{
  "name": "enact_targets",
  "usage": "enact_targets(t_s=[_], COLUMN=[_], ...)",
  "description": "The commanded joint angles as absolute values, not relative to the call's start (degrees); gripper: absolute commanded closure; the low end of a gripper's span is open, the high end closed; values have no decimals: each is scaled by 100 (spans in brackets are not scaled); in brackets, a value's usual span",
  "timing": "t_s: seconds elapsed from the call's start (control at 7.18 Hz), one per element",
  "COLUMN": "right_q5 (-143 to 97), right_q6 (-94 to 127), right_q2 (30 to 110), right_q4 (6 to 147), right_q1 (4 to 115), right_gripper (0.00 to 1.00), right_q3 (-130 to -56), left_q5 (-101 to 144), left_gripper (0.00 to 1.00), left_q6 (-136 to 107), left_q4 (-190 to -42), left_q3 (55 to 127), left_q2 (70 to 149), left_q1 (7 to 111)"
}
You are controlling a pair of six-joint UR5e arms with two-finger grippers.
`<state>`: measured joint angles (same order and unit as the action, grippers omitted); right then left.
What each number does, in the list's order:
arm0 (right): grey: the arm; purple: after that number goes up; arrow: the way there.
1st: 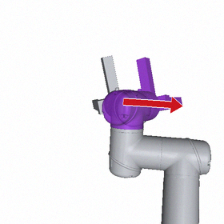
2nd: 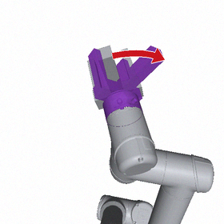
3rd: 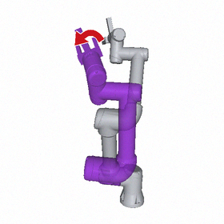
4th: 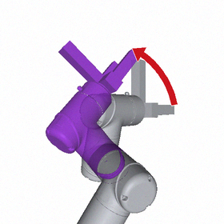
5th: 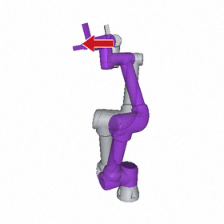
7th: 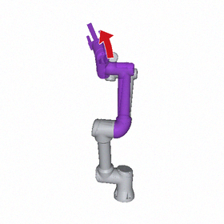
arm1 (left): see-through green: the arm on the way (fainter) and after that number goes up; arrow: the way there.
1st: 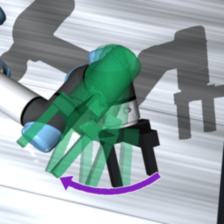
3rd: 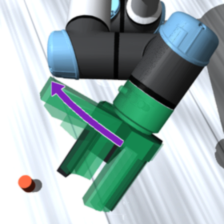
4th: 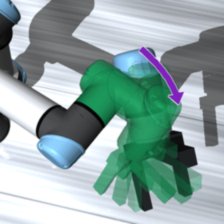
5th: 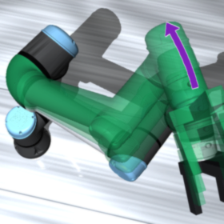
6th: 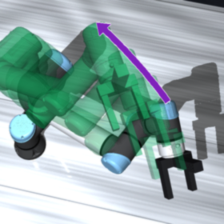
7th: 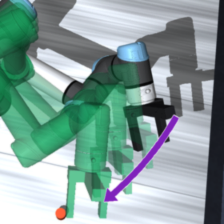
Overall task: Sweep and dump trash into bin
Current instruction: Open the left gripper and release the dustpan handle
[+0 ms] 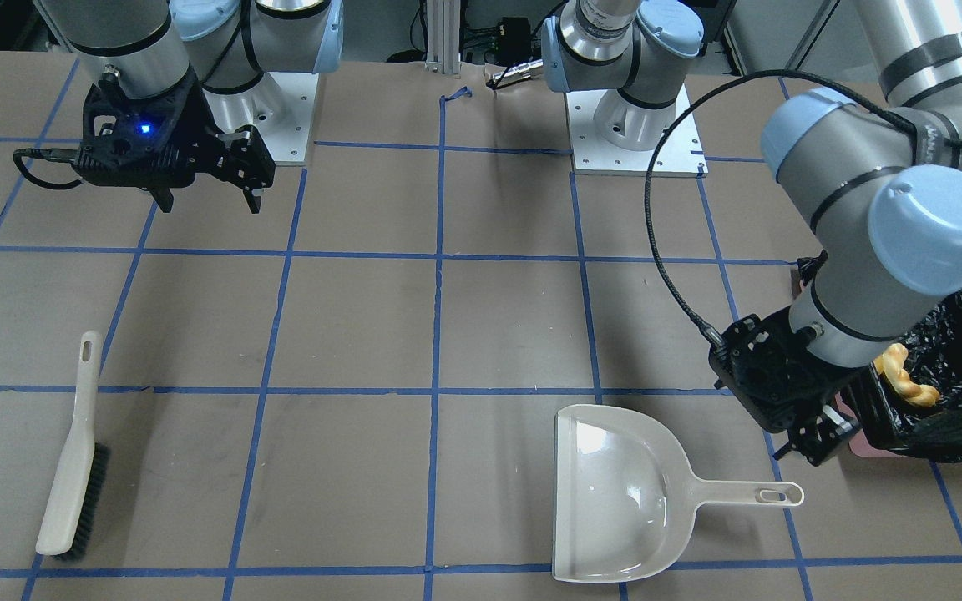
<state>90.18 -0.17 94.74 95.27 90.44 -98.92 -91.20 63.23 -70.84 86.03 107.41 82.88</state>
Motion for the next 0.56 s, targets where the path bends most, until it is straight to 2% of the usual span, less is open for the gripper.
enact_targets(t_s=[0.0,0.14,0.42], right_q5=[9018,9018,9018], right_q6=[-18,-18,-18], right_q2=[9475,9475,9475], right_q4=[9536,9527,9536], right_q1=[9044,9044,9035], right_gripper=[0,0,0], right_q3=[-9888,-9888,-9888], left_q5=[-9106,-9105,-9105], left_gripper=[0,0,0], left_q6=[4369,3446,1197], left_q4=[-7216,-7216,-7548], left_q3=[9348,9630,9677], left_q2=[10005,9671,9379], left_q1=[8376,8446,8831])
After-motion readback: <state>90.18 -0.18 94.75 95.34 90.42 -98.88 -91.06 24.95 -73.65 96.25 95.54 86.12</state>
